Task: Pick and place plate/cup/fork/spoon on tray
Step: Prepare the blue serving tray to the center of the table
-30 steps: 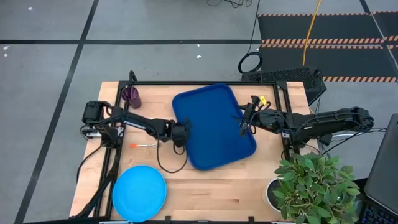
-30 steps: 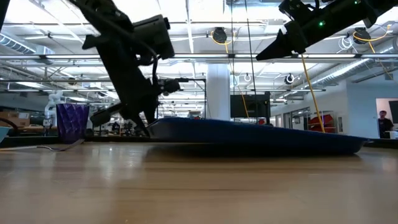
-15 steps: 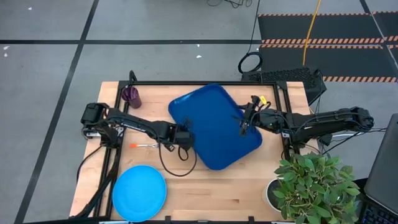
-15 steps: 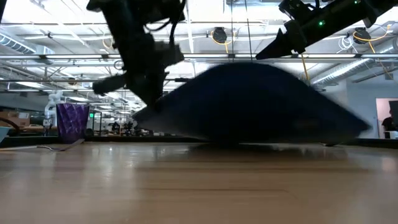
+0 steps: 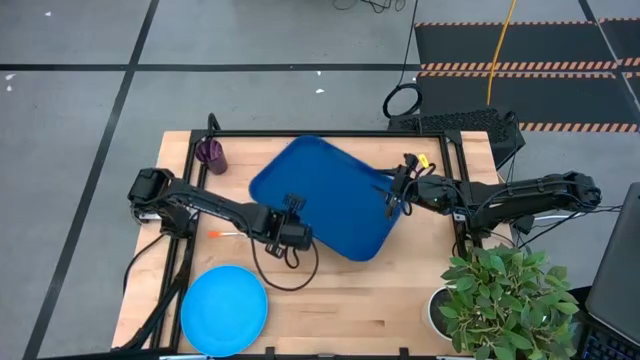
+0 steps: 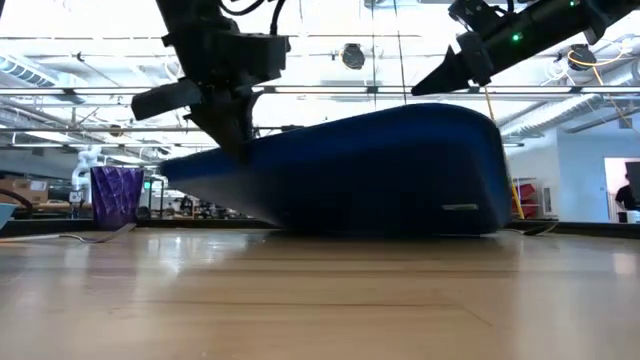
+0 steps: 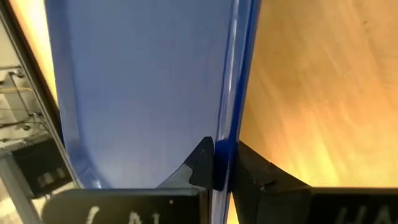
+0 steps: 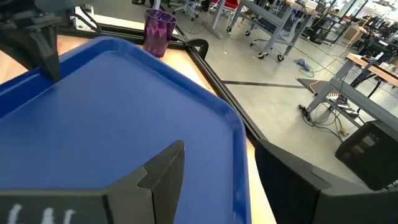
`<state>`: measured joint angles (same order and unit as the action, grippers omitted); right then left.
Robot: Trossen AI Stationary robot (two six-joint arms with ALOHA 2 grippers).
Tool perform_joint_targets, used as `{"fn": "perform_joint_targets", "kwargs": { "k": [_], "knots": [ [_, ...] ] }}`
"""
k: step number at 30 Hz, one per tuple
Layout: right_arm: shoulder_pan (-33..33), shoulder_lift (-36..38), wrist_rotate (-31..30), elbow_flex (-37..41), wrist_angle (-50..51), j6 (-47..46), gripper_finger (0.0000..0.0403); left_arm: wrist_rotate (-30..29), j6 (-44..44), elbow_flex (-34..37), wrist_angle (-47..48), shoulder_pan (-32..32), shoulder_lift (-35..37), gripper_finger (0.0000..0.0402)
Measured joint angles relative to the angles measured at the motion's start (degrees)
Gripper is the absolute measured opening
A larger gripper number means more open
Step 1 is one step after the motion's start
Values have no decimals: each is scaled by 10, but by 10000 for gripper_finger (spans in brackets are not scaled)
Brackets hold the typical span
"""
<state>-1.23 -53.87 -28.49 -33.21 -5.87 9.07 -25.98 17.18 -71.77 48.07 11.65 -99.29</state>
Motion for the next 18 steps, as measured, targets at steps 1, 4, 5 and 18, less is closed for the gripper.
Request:
{"fn": "perform_joint_targets", "kwargs": {
  "k": [1, 4, 5, 18],
  "knots": [
    [0, 0, 0, 0, -1, 0, 192, 1, -10, 0, -2, 0, 0, 30],
    [0, 0, 0, 0, -7, 0, 192, 2, -29, 0, -2, 0, 0, 29],
    [0, 0, 0, 0, -10, 0, 192, 2, -29, 0, -2, 0, 0, 29],
    [0, 0, 0, 0, -29, 6, 192, 4, -136, -30, -11, -2, 0, 29]
  ]
}}
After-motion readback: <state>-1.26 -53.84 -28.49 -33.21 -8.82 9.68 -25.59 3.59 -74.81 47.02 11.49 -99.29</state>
